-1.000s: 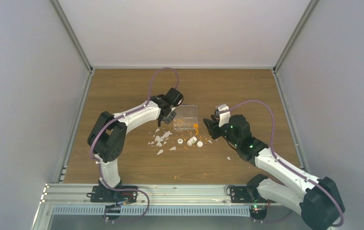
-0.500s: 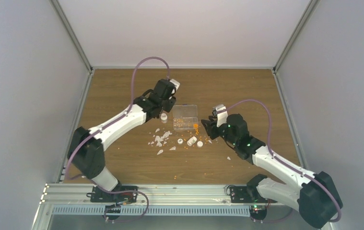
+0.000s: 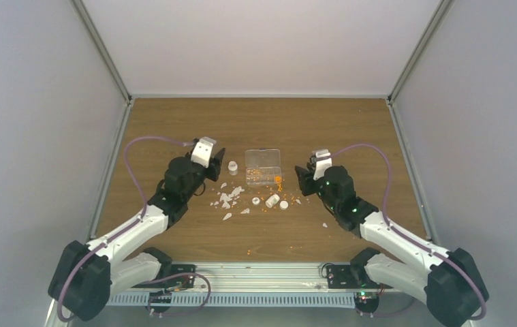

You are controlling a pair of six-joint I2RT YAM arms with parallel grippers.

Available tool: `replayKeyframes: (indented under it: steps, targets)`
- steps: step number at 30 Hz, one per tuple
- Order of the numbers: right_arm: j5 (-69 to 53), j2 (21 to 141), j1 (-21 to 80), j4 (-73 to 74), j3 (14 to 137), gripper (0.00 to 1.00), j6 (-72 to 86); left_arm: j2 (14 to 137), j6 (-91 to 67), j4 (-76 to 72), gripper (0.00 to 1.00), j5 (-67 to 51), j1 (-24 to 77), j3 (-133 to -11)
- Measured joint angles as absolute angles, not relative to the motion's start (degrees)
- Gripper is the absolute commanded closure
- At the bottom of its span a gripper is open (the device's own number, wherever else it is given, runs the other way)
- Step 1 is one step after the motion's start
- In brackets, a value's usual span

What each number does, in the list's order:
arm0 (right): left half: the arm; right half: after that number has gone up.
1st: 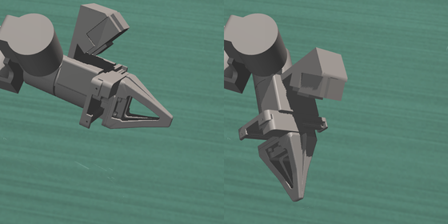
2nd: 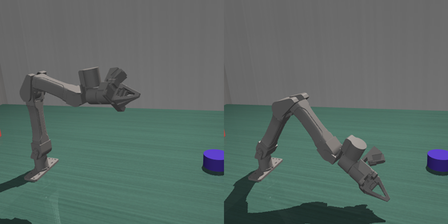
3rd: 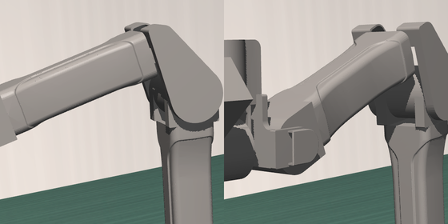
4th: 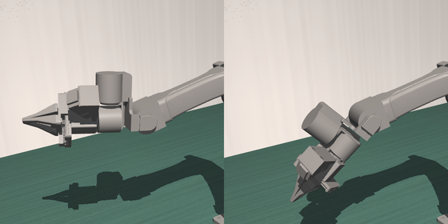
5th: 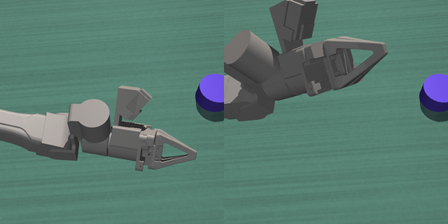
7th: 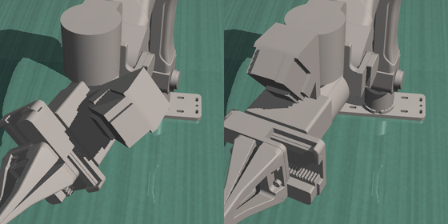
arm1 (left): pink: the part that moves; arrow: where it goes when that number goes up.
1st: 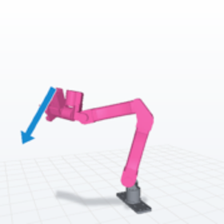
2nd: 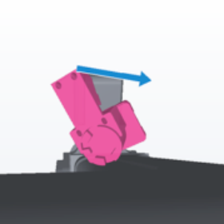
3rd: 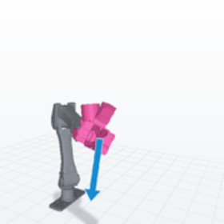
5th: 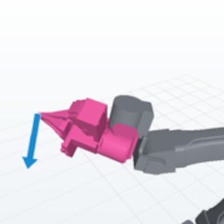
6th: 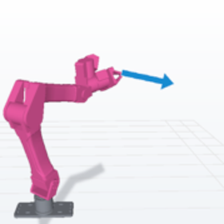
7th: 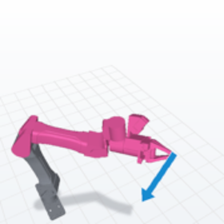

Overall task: Sort the pills into containers
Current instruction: Reset both arms

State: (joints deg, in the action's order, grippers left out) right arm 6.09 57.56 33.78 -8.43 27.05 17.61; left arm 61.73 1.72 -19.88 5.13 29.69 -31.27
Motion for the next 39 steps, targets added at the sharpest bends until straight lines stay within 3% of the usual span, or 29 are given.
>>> replayKeyframes:
  steps: [12,23,39]
  targets:
    - [21.47,47.94,33.47,-7.79,24.38,0.01,17.61,59.81,-3.92,-34.96,0.01,-8.34,20.27,-24.99]
    - [16.8,49.23,20.88,-7.18,25.76,0.01,21.37,56.95,-5.17,-36.27,0.01,-11.38,19.18,-23.66]
    - [17.98,44.14,20.49,-6.44,22.44,0.0,23.33,57.34,-5.85,-36.18,0.01,-12.62,19.18,-23.66]
